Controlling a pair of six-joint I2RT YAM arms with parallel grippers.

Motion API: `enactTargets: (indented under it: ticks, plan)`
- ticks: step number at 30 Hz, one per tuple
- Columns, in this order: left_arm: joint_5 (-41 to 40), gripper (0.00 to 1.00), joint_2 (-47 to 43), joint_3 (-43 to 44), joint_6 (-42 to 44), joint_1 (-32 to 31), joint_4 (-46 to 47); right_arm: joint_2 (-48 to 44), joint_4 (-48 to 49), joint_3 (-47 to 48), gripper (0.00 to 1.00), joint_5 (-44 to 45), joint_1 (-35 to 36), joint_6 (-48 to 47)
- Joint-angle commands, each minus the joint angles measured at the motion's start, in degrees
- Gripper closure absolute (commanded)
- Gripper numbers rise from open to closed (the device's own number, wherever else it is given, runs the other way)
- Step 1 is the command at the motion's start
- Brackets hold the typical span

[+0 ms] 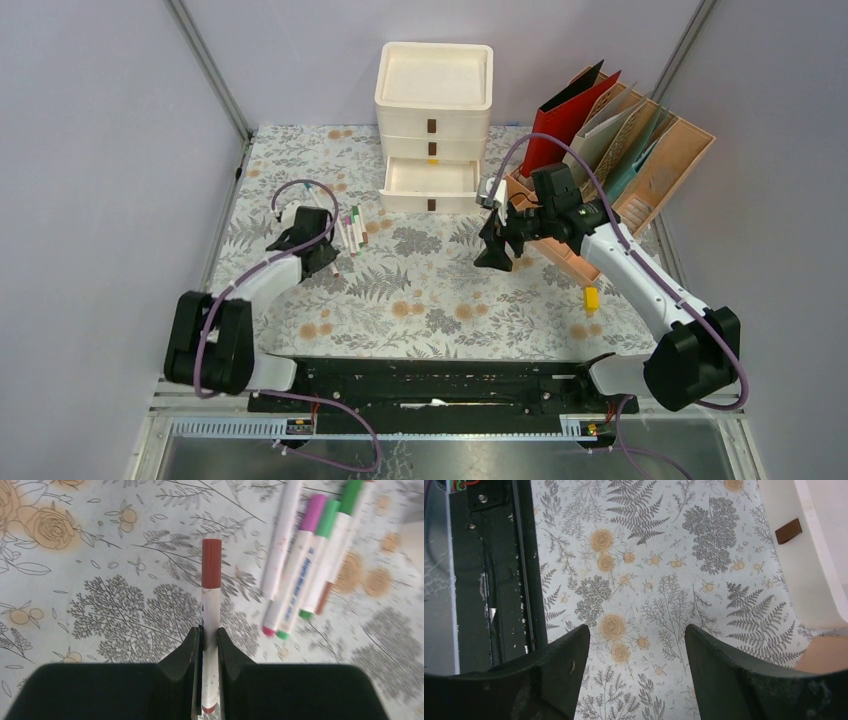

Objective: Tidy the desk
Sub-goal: Pick up the stationery from the center of the board.

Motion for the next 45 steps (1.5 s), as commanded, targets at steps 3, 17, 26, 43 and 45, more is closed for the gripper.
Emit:
enactTargets:
  ticks: [3,17,26,43,45]
  plan:
    - [11.5,1.00,-13.2,-6.4,4.6,0.3,8.5,-2.1,0.6,-0.4,0.24,-10.2,0.0,0.3]
    - [47.9,1.00,-31.1,-29.7,-5.8,0.0,60.4,0.8,8.2,-3.3,0.25,-25.4,0.0,9.9]
    - [44.6,1.00,-28.8,-30.8,-9.1,-10.4,77.1,2.0,24.3,-8.2,0.26,-25.5,0.1,25.5]
    - [20.2,1.00,-17.4,-22.7,-5.8,-31.2,85.1,6.6,65.5,-18.4,0.25,-25.4,2.1,63.7]
    - [19.1,1.00,-15.9,-22.0,-5.8,-32.5,86.3,6.9,68.0,-18.8,0.25,-24.7,2.6,66.2]
